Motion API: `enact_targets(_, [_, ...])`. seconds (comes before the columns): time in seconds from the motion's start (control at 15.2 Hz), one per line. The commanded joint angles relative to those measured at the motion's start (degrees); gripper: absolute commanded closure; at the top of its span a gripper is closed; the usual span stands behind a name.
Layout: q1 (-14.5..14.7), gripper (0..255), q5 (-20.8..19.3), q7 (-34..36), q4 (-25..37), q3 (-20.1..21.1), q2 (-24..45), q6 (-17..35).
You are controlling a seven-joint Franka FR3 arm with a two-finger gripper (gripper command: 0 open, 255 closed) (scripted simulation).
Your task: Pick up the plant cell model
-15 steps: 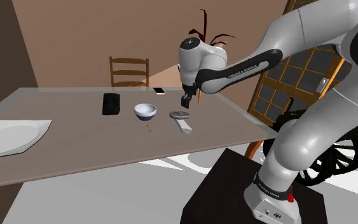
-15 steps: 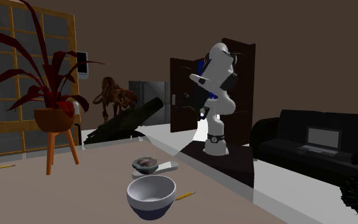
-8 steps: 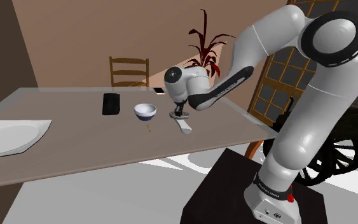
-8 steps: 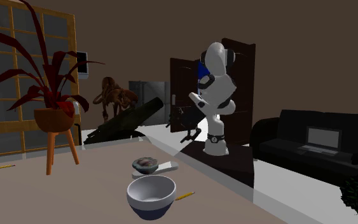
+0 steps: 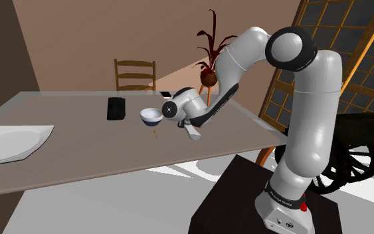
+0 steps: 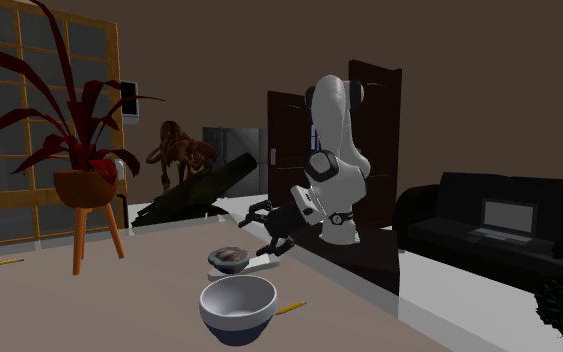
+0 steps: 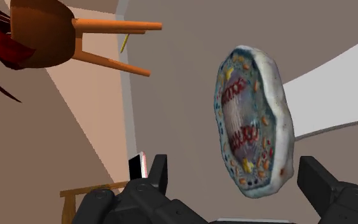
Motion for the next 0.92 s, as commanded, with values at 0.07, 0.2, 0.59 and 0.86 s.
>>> enact_targets(0.07, [0.7,0,-6.7,1.6,3.8,-1.5,5.9,-2.2])
enact_targets(0.2, [0.9,0,-7.3,2.7,4.1,-1.6,7.2,-2.3])
enact_targets(0.59, [1.3,0,-9.1,5.7,5.3,-2.0,11.0,-2.7])
enact_targets(0.86, [1.3,255,-9.0,5.6,5.3,-2.0,11.0,-2.7])
